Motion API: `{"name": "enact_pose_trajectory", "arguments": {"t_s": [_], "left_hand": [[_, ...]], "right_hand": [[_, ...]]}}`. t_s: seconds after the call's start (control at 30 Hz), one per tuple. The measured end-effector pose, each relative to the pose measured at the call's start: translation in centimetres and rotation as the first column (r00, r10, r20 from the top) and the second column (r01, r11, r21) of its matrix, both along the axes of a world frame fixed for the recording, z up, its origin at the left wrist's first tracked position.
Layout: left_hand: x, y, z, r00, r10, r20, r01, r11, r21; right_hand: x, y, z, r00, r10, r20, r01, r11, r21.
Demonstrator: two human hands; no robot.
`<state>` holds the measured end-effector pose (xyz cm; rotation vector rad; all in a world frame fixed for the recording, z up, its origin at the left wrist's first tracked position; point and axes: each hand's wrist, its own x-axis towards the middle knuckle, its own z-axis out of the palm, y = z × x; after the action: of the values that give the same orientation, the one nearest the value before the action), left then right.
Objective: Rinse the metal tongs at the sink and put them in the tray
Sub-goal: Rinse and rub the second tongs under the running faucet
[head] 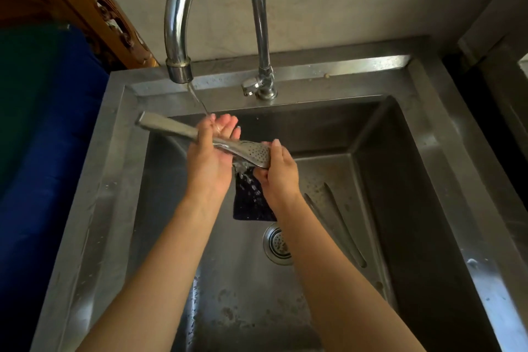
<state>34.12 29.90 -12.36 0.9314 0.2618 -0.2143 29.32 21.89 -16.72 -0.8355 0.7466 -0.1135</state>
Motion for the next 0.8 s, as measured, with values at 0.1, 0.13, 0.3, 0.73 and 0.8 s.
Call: {"name": "enact_pose_trajectory", "arguments": {"t_s": [0.1,0.13,0.3,0.73,0.8], "left_hand": [[0.0,1.1,-0.7,0.998,-0.021,-0.054,0.012,0.989,-0.146],[-0.1,1.1,-1.1,0.997,-0.028,-0.070,0.016,0.986,-0.168],[0.0,-1.1,-2.9,0.977,-0.039,-0.208,0.022,0.996,-0.084],[1.8,-2.4,-7.2,0.948,-0.149,-0.282,0.173,0.983,0.060],[2.0,-2.4,-7.6,0.950,-0.148,-0.276,0.165,0.986,0.038]], "right_hand": [[-1.0,-0.2,-0.9,0.972,0.200,0.122,-0.174,0.966,-0.192],[-1.2,-0.3,-1.3,0.956,0.266,0.125,-0.231,0.943,-0.239],[-2.2,-1.3,-2.2,0.936,0.344,0.076,-0.282,0.860,-0.426],[-13.9,-10.8,-14.3,0.550,0.105,-0.829,-0.826,0.212,-0.522],[-14.9,-11.4,-15.8,0.529,0.084,-0.844,-0.841,0.182,-0.509]]}}
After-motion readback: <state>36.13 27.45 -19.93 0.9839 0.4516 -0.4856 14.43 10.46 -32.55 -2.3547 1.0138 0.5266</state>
